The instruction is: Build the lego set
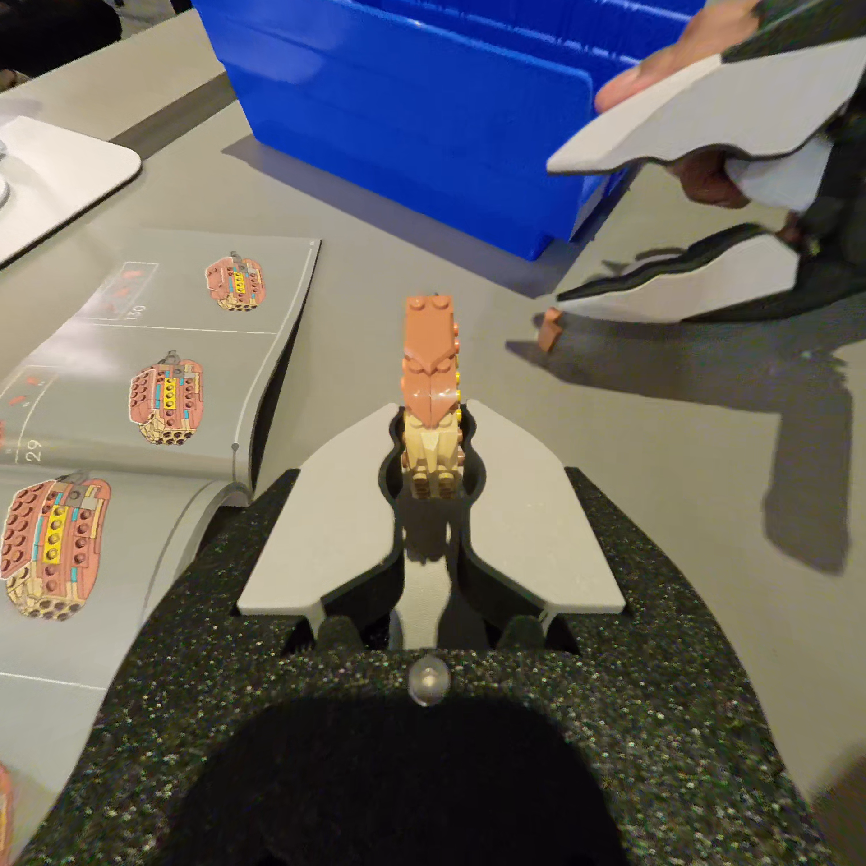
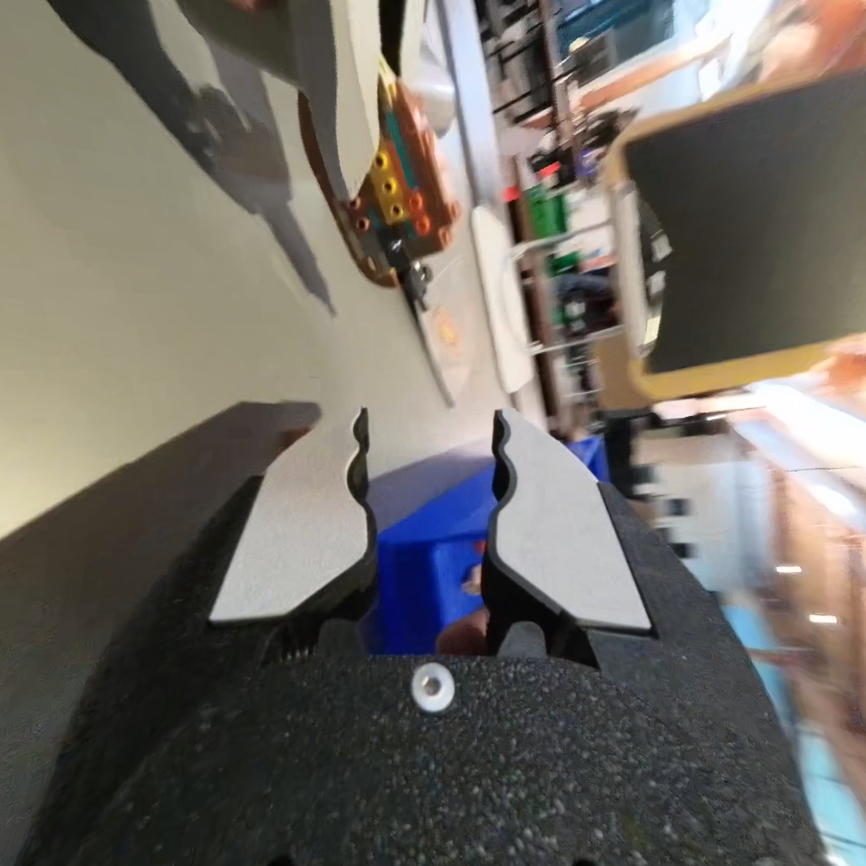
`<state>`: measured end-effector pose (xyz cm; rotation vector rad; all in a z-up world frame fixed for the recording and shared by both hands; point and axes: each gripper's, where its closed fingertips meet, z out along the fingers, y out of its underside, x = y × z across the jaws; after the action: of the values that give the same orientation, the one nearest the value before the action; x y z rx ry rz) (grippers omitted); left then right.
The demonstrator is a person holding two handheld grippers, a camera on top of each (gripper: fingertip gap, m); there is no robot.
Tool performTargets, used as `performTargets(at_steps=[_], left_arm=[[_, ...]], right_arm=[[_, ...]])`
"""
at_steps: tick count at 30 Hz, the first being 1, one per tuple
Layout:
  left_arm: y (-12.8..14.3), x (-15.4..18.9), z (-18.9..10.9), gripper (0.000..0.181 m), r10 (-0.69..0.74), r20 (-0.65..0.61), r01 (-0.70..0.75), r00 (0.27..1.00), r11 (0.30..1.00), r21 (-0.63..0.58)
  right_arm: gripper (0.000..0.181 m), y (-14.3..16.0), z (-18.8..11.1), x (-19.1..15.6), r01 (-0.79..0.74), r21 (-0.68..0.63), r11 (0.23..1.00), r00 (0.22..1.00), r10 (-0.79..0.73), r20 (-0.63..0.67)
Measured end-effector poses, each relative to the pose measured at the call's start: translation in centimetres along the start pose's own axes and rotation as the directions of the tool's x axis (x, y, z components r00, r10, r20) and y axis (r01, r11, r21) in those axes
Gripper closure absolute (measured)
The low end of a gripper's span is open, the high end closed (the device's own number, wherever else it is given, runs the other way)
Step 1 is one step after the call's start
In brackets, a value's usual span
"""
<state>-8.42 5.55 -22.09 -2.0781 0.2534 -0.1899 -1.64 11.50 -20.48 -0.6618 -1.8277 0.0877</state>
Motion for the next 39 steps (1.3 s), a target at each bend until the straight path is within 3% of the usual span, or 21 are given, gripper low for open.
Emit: performTargets(at_steps=[4,9,23,39], left_arm=[[0.8,1.2,0.6,0.159,0.022,-0.059,-0.024,0.998,0.999,-0.047],[1.5,2.5,1.0,0.160,0.051,-0.121,-0.062,0.991,0.994,-0.090],[3.1,4.3,1.1,0.159,0.024,-0.244,-0.069,0.969,0.982,-0.176],[3.9,4.9,1.1,0.153,0.075,-0.254,-0.132,0.964,0.967,-0.216]], right_arm=[[0.141,2.4,-1.4,-2.5,-0.192,-0.086,0.978,0.953,0.207,0.223],[0.151,3.0,-1.3,-4.2,-0.268,-0.146,0.952,0.891,0.303,0.337],[0.167,2.7,0.8,-4.7,-0.250,-0.184,0.951,0.897,0.299,0.325],[0.171,2.5,0.5,-4.2,-0.411,-0.173,0.895,0.824,0.446,0.349]])
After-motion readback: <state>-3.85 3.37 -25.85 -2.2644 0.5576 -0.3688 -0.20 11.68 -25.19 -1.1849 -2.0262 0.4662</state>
